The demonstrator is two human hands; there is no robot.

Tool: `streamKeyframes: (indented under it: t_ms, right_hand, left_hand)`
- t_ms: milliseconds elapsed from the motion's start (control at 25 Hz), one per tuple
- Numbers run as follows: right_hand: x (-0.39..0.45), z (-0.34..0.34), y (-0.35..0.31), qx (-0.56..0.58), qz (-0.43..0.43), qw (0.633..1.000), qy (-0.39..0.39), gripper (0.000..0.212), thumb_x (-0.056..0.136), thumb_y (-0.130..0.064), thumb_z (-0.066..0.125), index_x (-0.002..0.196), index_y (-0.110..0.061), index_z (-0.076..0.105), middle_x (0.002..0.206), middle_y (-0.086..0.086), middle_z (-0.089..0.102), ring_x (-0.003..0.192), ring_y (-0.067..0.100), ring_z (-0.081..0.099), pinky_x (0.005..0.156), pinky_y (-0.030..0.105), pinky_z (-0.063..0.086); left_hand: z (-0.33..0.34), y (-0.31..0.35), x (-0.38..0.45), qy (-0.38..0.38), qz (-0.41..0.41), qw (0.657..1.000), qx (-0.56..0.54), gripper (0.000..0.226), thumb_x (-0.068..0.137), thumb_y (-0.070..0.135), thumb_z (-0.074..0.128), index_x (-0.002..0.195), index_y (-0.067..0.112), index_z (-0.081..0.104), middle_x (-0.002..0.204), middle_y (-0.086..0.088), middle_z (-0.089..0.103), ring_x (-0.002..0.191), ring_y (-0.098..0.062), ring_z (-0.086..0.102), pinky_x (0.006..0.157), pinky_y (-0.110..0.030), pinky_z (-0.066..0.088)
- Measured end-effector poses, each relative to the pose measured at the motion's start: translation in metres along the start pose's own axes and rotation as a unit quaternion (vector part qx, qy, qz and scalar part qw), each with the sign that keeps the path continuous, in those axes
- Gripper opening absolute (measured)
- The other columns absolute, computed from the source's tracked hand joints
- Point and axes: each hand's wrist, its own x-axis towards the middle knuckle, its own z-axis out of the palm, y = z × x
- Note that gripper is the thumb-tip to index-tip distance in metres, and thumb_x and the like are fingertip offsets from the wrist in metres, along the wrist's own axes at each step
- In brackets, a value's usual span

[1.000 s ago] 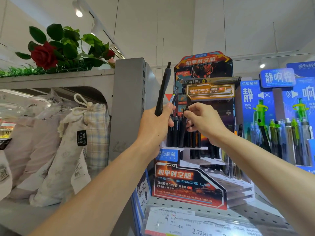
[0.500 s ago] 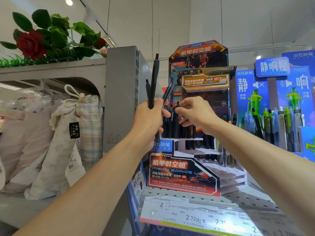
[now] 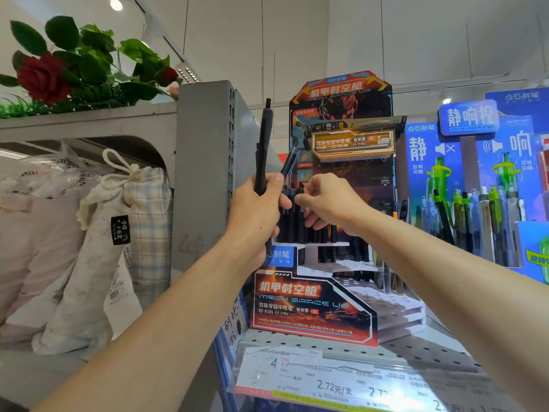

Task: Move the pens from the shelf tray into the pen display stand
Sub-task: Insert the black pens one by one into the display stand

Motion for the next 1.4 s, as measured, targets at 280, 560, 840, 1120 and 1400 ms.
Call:
streamKeyframes:
  t_ms: [280,560,840,1120,1400]
  right_hand:
    - [-0.009,-0.001,-0.003,-0.055,-0.062,0.991,0.106,0.018,0.096,-0.036,0.064,0.102,-0.019,0.064,0.095,-0.001,0.067,0.083,0.016,0.062,0.068,0.034,0.057]
    - [-0.017,-0.007,-0.024,0.32,-0.033,0.946,-0.034,0.032,0.099,-0.033,0.062,0.115,-0.007,0.07,0.087,-0.002,0.066,0.069,0.008,0.057,0.053,0.02,0.047]
    - [0.001,-0.013,-0.025,0.365,0.009,0.922,0.133,0.02,0.105,-0.018,0.049,0.119,-0.005,0.056,0.085,0.01,0.066,0.059,0.011,0.066,0.058,0.027,0.061]
    - [-0.004,0.011,-0.014,0.164,-0.029,0.98,0.107,0.011,0.103,-0.019,0.053,0.112,-0.015,0.057,0.089,0.007,0.068,0.057,0.008,0.066,0.052,0.026,0.059]
    - [0.0,0.018,-0.014,0.131,-0.041,0.989,0.062,0.017,0.102,-0.018,0.056,0.117,-0.013,0.06,0.085,0.006,0.069,0.058,0.009,0.07,0.052,0.025,0.059]
  left_hand:
    - [-0.001,0.0,0.002,0.006,-0.044,0.997,-0.055,0.02,0.105,0.026,0.049,0.11,0.011,0.06,0.053,0.01,0.057,0.04,-0.003,0.038,0.036,-0.015,0.035]
    - [-0.005,0.0,-0.005,-0.057,-0.056,0.995,-0.054,0.022,0.106,0.028,0.047,0.121,0.017,0.06,0.082,-0.002,0.067,0.049,-0.004,0.042,0.039,-0.016,0.037]
    - [-0.019,0.005,-0.007,-0.066,-0.048,0.996,0.042,0.032,0.106,0.042,0.04,0.124,0.02,0.054,0.072,-0.005,0.068,0.041,-0.007,0.049,0.034,-0.018,0.035]
    - [-0.023,0.011,-0.003,-0.059,-0.057,0.996,0.02,0.046,0.099,0.063,0.039,0.11,0.022,0.058,0.061,0.002,0.046,0.037,-0.003,0.032,0.033,-0.018,0.026]
    - [-0.025,0.012,-0.003,-0.073,-0.03,0.997,0.016,0.036,0.105,0.048,0.039,0.113,0.023,0.065,0.056,0.004,0.039,0.042,-0.006,0.03,0.036,-0.017,0.027]
